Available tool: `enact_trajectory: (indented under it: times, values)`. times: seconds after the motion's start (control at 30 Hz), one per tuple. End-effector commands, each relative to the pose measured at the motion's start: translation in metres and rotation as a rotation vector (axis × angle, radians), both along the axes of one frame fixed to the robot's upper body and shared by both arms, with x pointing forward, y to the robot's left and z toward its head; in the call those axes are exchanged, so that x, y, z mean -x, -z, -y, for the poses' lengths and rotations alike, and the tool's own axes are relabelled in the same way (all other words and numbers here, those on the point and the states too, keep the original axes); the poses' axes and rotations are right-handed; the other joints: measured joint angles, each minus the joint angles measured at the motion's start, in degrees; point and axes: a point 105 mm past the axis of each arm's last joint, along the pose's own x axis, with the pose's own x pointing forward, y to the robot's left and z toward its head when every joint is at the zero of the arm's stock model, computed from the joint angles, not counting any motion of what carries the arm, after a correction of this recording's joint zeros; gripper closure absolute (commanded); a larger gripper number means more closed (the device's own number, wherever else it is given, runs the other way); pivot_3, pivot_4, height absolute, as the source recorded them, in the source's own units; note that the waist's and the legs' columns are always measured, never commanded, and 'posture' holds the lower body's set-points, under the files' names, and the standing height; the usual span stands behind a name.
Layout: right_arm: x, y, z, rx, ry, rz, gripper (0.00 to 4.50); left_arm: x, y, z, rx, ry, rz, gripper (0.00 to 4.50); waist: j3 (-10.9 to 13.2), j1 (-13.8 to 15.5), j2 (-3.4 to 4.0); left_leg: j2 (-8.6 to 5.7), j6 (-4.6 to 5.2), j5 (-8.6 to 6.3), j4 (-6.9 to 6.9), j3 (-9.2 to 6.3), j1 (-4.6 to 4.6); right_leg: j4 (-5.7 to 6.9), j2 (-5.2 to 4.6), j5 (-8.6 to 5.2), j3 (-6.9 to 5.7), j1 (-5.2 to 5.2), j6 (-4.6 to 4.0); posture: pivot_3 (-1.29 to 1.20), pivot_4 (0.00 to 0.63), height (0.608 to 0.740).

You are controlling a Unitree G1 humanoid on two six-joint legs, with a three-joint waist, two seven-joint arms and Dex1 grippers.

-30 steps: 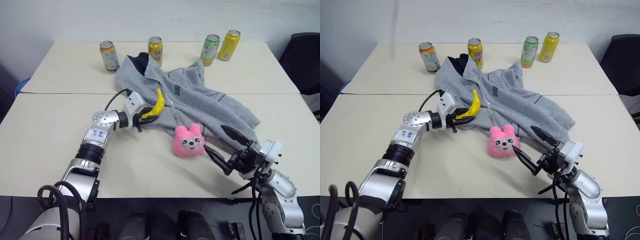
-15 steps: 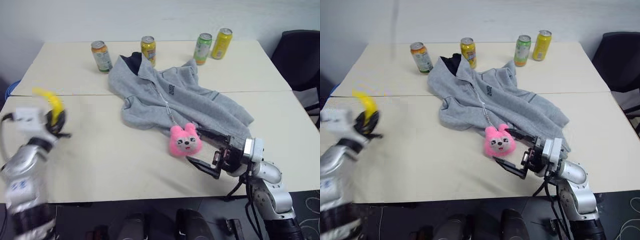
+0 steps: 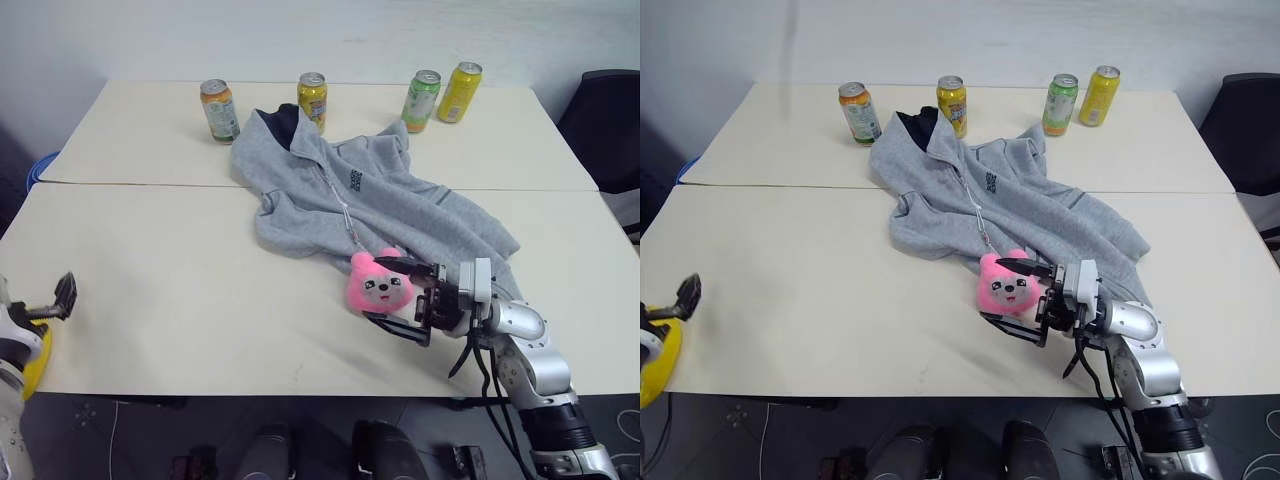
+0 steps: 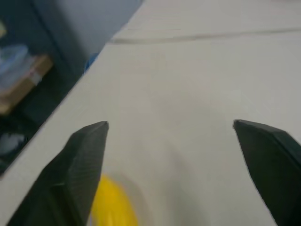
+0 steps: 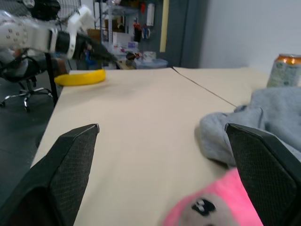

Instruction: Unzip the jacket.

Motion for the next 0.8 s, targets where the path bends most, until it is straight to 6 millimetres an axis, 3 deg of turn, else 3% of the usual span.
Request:
enact_trajectory:
  times: [0.03,0.13,0.3,0.53,0.7,0.8]
  values:
    - [-0.008,-0.004,0.015,0.123,0.113,0.067,0.00,-0.027,-0.034,0.060,-0.321,0.383,0.020,0.02,0.00,0.16,0.00,0.00,0.00,0.00,-0.01,0.00,0.00,0.00,0.01,0.00,0.00,0.00,0.00,0.00,0.150,0.740]
    - [-0.029,-0.007,0.030,0.171,0.306,0.055,0.00,-0.049,-0.023,0.118,-0.405,0.757,-0.022,0.02,0.03,0.25,0.11,-0.04,-0.12,-0.07,0.00,0.05,0.00,-0.09,-0.09,0.01,0.02,0.01,-0.05,0.00,0.150,0.740]
    - [-0.041,-0.006,0.046,0.292,0.457,0.072,0.00,-0.094,0.007,0.174,-0.566,1.090,-0.139,0.02,0.07,0.08,0.17,-0.01,0.02,0.09,-0.03,0.14,-0.01,0.15,0.10,0.02,-0.02,-0.06,-0.07,0.00,0.150,0.740]
    - [-0.043,0.000,0.061,0.412,0.587,-0.031,0.00,-0.156,0.023,0.216,-0.708,1.223,-0.251,0.02,0.08,0.15,0.15,-0.05,0.19,0.26,0.04,0.50,-0.11,0.36,0.45,0.04,-0.50,-0.23,-0.04,0.00,0.150,0.740]
    - [-0.028,0.001,0.064,0.435,0.585,-0.039,0.00,-0.172,0.031,0.231,-0.721,1.284,-0.331,0.02,0.09,0.32,0.12,-0.05,0.23,0.28,0.07,0.49,-0.12,0.38,0.45,0.05,-0.51,-0.23,-0.02,0.00,0.150,0.740]
    - [-0.004,-0.013,0.050,0.321,0.455,0.010,0.00,-0.173,0.035,0.238,-0.706,1.331,-0.357,0.02,0.10,0.40,0.07,-0.08,0.25,0.30,0.08,0.48,-0.13,0.38,0.43,0.05,-0.52,-0.23,-0.01,0.00,0.150,0.740]
